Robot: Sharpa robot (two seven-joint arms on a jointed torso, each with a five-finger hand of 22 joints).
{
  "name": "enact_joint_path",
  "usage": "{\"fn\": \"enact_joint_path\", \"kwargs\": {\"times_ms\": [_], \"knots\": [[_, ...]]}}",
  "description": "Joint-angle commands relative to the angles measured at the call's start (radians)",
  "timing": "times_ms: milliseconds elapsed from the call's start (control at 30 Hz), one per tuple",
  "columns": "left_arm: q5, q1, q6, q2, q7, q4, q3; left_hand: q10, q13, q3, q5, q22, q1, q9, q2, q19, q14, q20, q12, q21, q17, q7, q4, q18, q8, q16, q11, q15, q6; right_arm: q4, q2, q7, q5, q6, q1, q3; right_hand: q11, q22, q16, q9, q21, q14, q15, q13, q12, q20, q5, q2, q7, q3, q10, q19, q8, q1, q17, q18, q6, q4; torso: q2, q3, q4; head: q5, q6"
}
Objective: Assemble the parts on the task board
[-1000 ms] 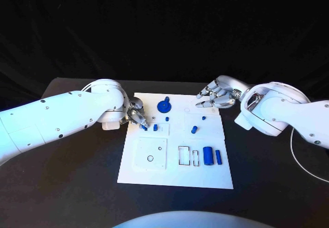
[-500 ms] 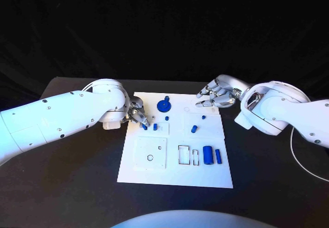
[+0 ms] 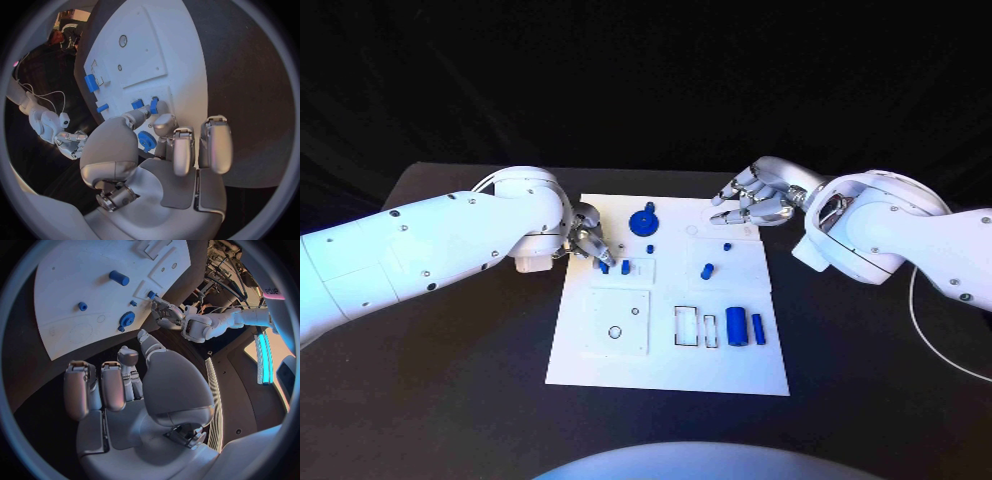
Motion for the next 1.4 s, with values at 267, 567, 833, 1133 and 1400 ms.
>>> {"fn": "enact_joint_path", "kwargs": {"times_ms": [267,567,833,1133,1400], "knots": [[-0.002,-0.013,0.037,0.007,-0.011,-0.004,-0.009,0.017,0.011,-0.036,0.002,0.117,-0.031,-0.005,-0.010,0.037,0.103,-0.008,0.012,0.008,0.263,-0.003,0.003,-0.015,-0.005,0.003,0.000,-0.006,0.019,0.002,0.000,0.012,-0.004,-0.015,-0.001,0.000,0.001,-0.006,-0.009,0.001,-0.007,0.037,-0.002,-0.003,-0.005,0.001,0.006,0.012,0.001,-0.008,-0.006,-0.012,0.006,-0.002,-0.009,0.008,0.008,0.001,0.000,0.0003,0.0003,-0.001,-0.003],[-0.004,-0.013,0.051,0.009,-0.012,-0.003,-0.009,0.025,0.020,-0.057,0.002,0.122,-0.041,-0.008,-0.012,0.039,0.103,-0.008,0.018,0.012,0.263,-0.005,0.007,-0.017,-0.006,0.003,-0.002,-0.006,0.028,0.003,0.000,0.014,-0.003,-0.018,-0.001,0.000,0.001,-0.009,-0.011,0.001,-0.008,0.037,-0.002,-0.003,-0.005,0.001,0.006,0.012,0.001,-0.009,-0.006,-0.013,0.006,-0.002,-0.011,0.008,0.008,0.002,0.000,0.0005,0.0011,-0.002,-0.004],[-0.004,-0.013,0.059,0.009,-0.015,-0.002,-0.009,0.030,0.025,-0.069,0.002,0.121,-0.045,-0.009,-0.010,0.039,0.103,-0.009,0.022,0.011,0.263,-0.006,0.009,-0.016,-0.006,0.003,-0.003,-0.007,0.035,0.003,0.000,0.015,-0.003,-0.019,-0.001,0.000,0.001,-0.011,-0.012,0.000,-0.009,0.036,-0.002,-0.004,-0.006,0.001,0.007,0.012,0.001,-0.010,-0.006,-0.014,0.006,-0.003,-0.013,0.009,0.007,0.003,0.000,-0.0003,0.0010,-0.002,-0.006],[-0.004,-0.013,0.060,0.009,-0.015,0.004,-0.009,0.033,0.028,-0.072,0.003,0.124,-0.045,-0.010,-0.007,0.040,0.103,-0.009,0.025,0.014,0.263,-0.007,0.010,-0.017,-0.006,0.003,-0.004,-0.007,0.038,0.003,0.001,0.015,-0.003,-0.017,-0.001,0.000,0.001,-0.011,-0.012,0.000,-0.009,0.036,-0.002,-0.004,-0.006,0.001,0.007,0.012,0.001,-0.010,-0.006,-0.014,0.006,-0.003,-0.013,0.009,0.007,0.003,0.000,-0.0004,0.0011,-0.003,-0.007],[-0.008,-0.013,0.055,0.006,-0.017,0.013,-0.007,0.036,0.031,-0.075,0.003,0.127,-0.045,-0.010,-0.003,0.041,0.103,-0.009,0.027,0.016,0.263,-0.008,0.010,-0.018,-0.006,0.003,-0.004,-0.008,0.041,0.002,0.002,0.015,-0.003,-0.015,-0.001,0.000,0.001,-0.011,-0.012,0.000,-0.009,0.036,-0.002,-0.004,-0.006,0.001,0.007,0.012,0.001,-0.010,-0.006,-0.014,0.006,-0.003,-0.013,0.009,0.007,0.003,0.000,-0.0004,0.0014,-0.003,-0.009]]}}
